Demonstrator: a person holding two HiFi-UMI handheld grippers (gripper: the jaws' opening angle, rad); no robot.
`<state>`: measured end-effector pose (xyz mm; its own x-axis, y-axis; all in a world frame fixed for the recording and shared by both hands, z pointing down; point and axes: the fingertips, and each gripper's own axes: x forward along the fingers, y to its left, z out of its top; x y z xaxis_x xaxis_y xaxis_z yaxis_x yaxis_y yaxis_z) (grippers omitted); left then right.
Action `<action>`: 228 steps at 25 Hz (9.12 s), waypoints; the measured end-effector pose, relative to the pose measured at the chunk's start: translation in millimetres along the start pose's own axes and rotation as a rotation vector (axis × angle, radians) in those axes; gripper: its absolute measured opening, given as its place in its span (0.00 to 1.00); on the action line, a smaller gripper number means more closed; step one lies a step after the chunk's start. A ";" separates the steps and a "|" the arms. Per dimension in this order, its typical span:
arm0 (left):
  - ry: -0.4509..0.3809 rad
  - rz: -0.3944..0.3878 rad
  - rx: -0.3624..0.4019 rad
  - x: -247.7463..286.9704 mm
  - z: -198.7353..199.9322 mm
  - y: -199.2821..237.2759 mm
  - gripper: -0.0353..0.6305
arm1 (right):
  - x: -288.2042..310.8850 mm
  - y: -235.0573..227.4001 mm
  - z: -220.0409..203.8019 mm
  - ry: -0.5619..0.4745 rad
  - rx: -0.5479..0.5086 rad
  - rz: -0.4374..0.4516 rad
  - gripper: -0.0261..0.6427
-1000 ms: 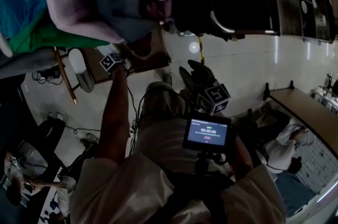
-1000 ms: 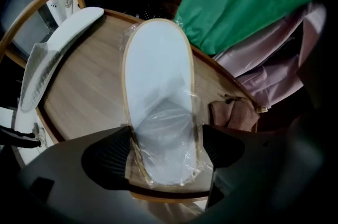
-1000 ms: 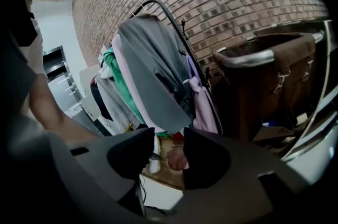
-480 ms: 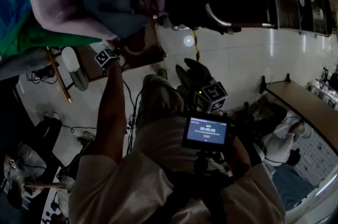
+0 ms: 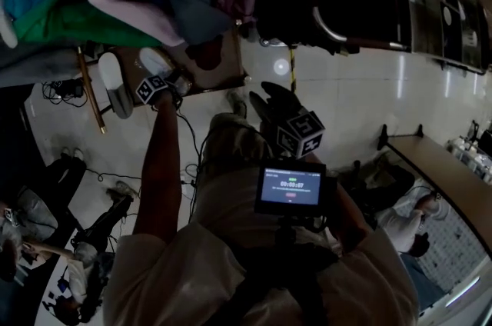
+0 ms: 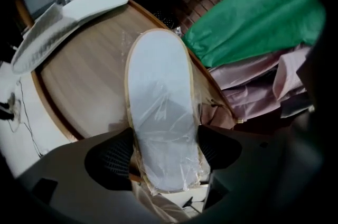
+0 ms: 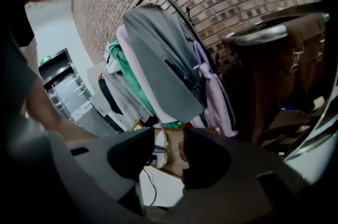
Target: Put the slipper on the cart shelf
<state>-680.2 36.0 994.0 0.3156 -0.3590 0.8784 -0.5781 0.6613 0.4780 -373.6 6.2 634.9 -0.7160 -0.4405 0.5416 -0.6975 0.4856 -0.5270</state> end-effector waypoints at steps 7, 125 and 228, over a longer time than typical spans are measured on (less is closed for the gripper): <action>0.001 -0.164 -0.161 -25.5 -18.6 -12.2 0.62 | 82.6 33.3 -68.8 0.272 -0.106 0.204 0.32; 0.065 -0.480 1.130 -89.8 -512.5 -591.7 0.05 | -405.5 -344.1 -74.1 -0.204 0.515 0.058 0.16; -0.418 -0.444 0.963 -125.7 -535.9 -706.5 0.05 | -489.8 -463.5 144.0 -0.606 0.013 0.058 0.42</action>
<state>91.9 -33.1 545.3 0.4655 -0.7457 0.4766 -0.8721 -0.2945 0.3909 295.9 -112.0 519.5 -0.6403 -0.7669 0.0447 -0.6545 0.5141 -0.5544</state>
